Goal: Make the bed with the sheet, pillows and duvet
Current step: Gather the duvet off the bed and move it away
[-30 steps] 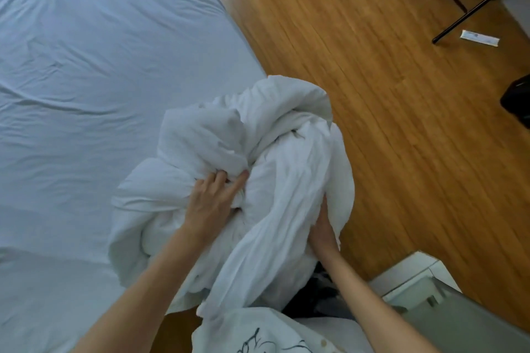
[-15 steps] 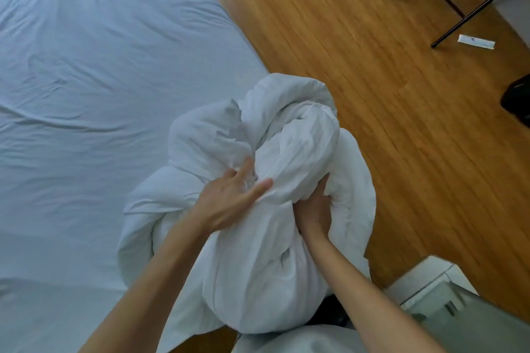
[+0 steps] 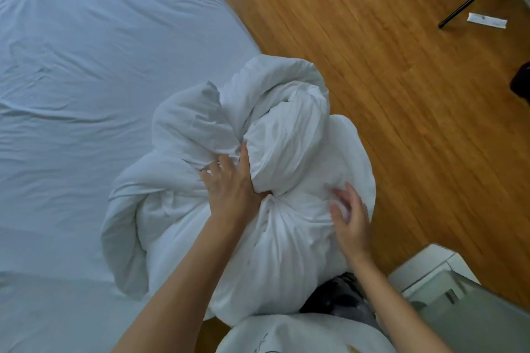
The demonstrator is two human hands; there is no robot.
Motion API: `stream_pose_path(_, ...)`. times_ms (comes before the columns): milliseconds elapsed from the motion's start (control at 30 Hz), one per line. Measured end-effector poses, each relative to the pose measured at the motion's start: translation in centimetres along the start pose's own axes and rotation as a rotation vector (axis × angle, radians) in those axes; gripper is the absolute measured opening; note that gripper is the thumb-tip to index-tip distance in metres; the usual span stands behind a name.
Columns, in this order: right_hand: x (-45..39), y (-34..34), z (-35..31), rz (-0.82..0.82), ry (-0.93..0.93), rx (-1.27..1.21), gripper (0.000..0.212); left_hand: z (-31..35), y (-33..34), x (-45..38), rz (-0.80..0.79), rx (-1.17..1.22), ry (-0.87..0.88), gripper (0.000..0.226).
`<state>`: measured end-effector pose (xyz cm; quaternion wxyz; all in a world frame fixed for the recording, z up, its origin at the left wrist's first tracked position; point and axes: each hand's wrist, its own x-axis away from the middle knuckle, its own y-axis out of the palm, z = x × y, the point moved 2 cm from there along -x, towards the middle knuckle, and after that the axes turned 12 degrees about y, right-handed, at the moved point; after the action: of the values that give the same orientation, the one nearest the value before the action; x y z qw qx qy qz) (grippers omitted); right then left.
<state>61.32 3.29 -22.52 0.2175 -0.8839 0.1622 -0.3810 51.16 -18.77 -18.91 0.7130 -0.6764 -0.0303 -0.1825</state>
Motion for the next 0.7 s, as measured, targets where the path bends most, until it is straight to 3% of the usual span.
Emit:
stream_pose_path(67, -1.4, -2.0, 3.5, 0.162, 0.119, -0.077, 0.075, -0.6, 0.6, -0.8, 0.032, -0.027, -0.019, 0.105)
stream_pose_path(133, -3.4, -3.1, 6.7, 0.187, 0.365, -0.156, 0.096, -1.2, 1.1, -1.8, 0.054, -0.037, -0.047, 0.100)
stream_pose_path(233, -6.9, -3.8, 9.5, 0.044, 0.537, -0.165, 0.109, -0.9, 1.9, -3.1, 0.037, -0.026, -0.111, 0.093)
stream_pose_path(367, -10.5, -2.4, 9.5, -0.089, 0.549, -0.177, 0.123, -0.5, 2.2, -3.3, 0.053, -0.043, -0.112, 0.091)
stream_pose_path(433, -11.3, -1.7, 8.6, -0.132, 0.558, -0.166, 0.104, -0.7, 2.3, -3.1, 0.052, -0.057, -0.106, 0.090)
stream_pose_path(533, -10.6, -1.0, 6.8, -0.185, 0.546, -0.155, 0.036, -0.9, 2.3, -2.9, 0.086, -0.084, -0.084, 0.082)
stream_pose_path(567, -10.1, -0.9, 6.5, -0.152, 0.528, -0.152, 0.024, -1.0, 2.3, -2.8, 0.077, -0.070, -0.076, 0.077)
stream_pose_path(633, -8.6, -0.7, 5.5, -0.057, 0.531, -0.229, 0.015, -1.5, 1.9, -2.2, 0.047, -0.015, -0.043, 0.069)
stream_pose_path(700, -6.6, -0.5, 4.0, -0.056, 0.526, -0.372, 0.024, -2.3, 0.9, -1.4, 0.037, 0.055, -0.028, 0.062)
